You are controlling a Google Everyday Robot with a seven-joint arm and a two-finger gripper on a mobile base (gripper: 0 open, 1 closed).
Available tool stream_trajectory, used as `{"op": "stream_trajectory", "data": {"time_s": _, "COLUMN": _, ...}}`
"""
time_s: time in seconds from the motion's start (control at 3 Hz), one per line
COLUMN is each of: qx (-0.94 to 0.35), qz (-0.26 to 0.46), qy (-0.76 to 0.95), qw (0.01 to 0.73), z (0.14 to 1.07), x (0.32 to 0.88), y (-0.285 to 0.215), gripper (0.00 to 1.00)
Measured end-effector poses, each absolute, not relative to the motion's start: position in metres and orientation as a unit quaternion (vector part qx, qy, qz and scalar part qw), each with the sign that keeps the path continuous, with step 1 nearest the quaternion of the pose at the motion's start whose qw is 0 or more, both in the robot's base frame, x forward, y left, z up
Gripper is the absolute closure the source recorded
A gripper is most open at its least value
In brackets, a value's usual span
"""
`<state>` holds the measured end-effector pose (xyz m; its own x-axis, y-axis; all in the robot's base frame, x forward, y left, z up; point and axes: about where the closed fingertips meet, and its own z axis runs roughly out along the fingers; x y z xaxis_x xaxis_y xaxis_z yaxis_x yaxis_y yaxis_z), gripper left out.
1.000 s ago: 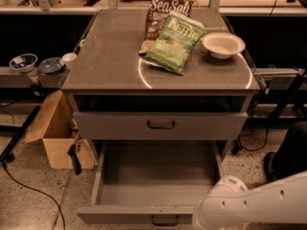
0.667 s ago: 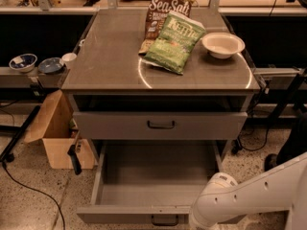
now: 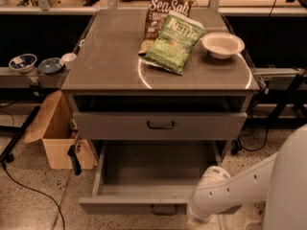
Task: Close middle drawer
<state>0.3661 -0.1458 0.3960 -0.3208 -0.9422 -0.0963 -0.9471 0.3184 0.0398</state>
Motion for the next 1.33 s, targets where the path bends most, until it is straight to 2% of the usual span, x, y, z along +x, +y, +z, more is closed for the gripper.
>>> {"op": "stream_trajectory", "data": {"time_s": 0.33, "qx": -0.582, "qz": 0.044, "qy": 0.811, "qw": 0.028, "z": 0.396, "x": 0.364, "y": -0.146, "gripper": 1.0}}
{"op": "stream_trajectory", "data": {"time_s": 1.33, "qx": -0.579, "qz": -0.003, "qy": 0.815, "qw": 0.028, "z": 0.371, "x": 0.404, "y": -0.153, "gripper": 1.0}}
